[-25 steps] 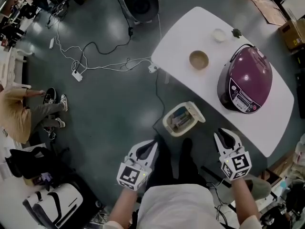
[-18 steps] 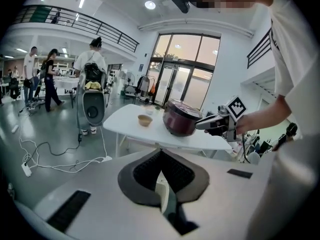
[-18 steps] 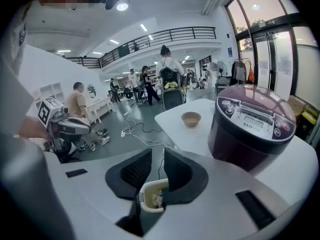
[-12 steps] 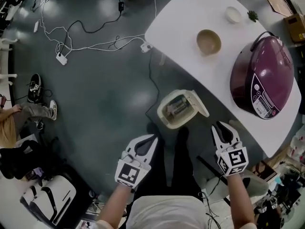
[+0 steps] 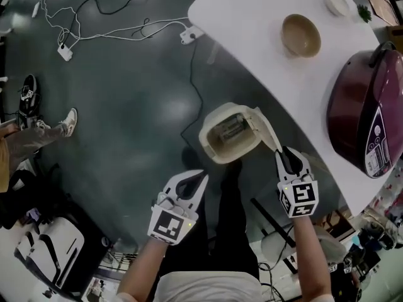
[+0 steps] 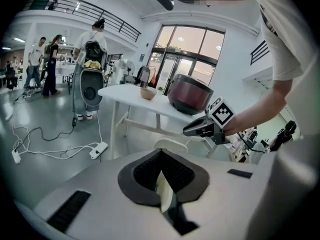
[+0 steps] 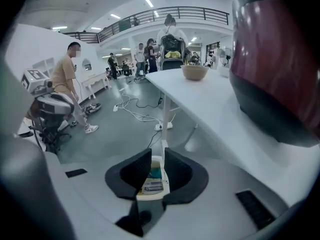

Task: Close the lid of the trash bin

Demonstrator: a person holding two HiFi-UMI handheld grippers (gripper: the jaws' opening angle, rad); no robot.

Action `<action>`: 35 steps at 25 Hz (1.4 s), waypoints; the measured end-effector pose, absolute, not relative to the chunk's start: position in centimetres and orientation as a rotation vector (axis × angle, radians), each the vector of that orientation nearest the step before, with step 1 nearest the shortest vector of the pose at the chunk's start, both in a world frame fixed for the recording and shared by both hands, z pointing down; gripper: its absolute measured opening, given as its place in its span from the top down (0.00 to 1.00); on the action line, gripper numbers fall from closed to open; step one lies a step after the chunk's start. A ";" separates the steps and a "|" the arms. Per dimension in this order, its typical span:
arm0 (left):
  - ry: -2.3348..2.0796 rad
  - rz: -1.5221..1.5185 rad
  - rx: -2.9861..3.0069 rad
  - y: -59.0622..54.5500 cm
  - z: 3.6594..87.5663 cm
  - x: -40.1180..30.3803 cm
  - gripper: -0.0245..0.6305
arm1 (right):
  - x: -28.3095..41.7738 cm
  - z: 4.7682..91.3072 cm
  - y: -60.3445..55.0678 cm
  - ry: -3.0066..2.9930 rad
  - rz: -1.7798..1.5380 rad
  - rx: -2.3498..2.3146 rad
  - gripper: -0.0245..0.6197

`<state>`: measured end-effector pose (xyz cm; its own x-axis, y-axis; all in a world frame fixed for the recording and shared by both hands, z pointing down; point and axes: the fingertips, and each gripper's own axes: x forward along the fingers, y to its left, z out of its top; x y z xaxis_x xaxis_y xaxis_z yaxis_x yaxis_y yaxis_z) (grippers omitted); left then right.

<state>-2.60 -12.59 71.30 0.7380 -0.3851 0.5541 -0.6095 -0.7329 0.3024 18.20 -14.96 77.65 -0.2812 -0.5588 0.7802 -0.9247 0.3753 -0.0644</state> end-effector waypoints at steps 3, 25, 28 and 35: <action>-0.744 0.650 2.450 -12.6 73.4 -2.5 0.94 | 18.6 80.6 -15.4 -1.921 0.683 1.267 0.81; -0.732 0.672 2.378 -9.8 79.7 -4.9 0.94 | 14.8 87.4 -12.5 -1.903 0.716 1.128 0.81; -0.741 0.671 2.368 -9.5 80.1 -5.3 0.94 | 12.9 88.0 -11.4 -1.934 0.737 1.076 0.81; -0.752 0.681 2.336 -8.2 81.3 -6.9 0.94 | 8.5 90.2 -9.0 -1.975 0.801 0.961 0.81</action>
<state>-6.90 -8.15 81.35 0.7101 -0.3450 0.6138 -0.6449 -0.6686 0.3703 8.47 -9.01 90.24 -0.4083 -0.3415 0.8465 -0.8348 0.5150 -0.1949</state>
